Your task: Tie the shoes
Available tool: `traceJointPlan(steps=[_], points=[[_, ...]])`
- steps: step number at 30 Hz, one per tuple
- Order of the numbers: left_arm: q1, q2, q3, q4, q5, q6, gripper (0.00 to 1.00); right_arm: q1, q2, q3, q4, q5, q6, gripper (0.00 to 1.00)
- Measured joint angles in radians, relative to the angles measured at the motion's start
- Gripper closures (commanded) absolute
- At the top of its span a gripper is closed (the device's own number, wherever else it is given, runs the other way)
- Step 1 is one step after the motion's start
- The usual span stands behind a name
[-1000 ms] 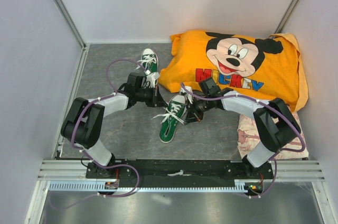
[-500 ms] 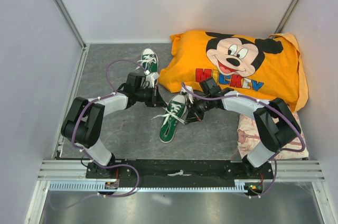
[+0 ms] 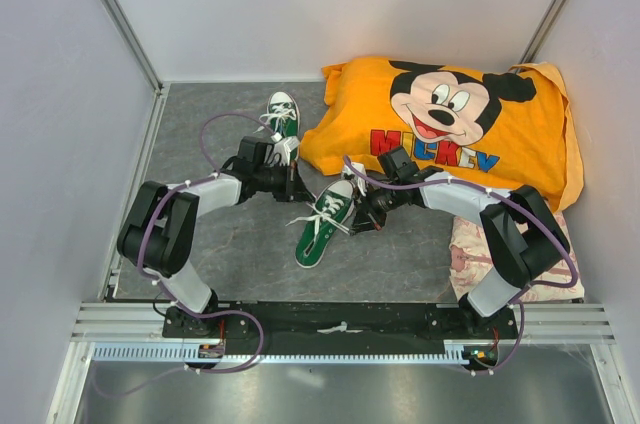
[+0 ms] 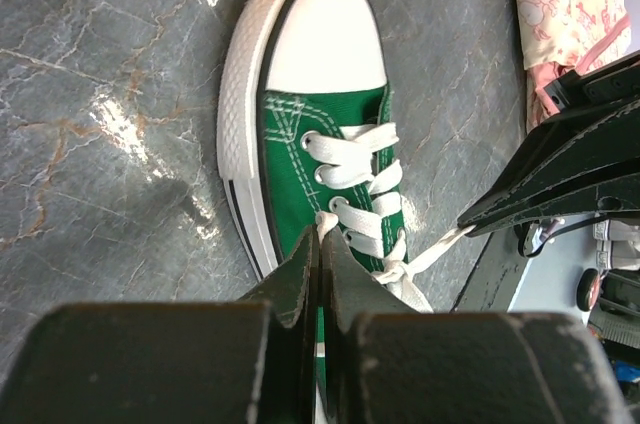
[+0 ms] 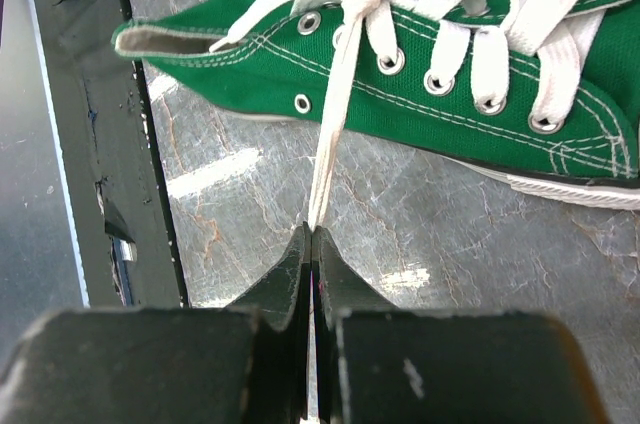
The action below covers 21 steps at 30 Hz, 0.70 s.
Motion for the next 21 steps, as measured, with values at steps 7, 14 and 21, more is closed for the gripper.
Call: traceJointPlan(steps=[7,14,21], points=[[0.005,0.003,0.016,-0.006,0.042,0.046,0.66,0.0,0.0,0.002,0.003,0.0,0.013,0.87],[0.039,-0.014,0.082,-0.117,0.041,0.244,0.5,0.0,0.02,0.034,-0.061,-0.007,0.061,0.31],[0.066,-0.083,0.15,-0.441,0.036,0.762,0.5,-0.017,0.02,0.075,-0.079,-0.023,0.124,0.17]])
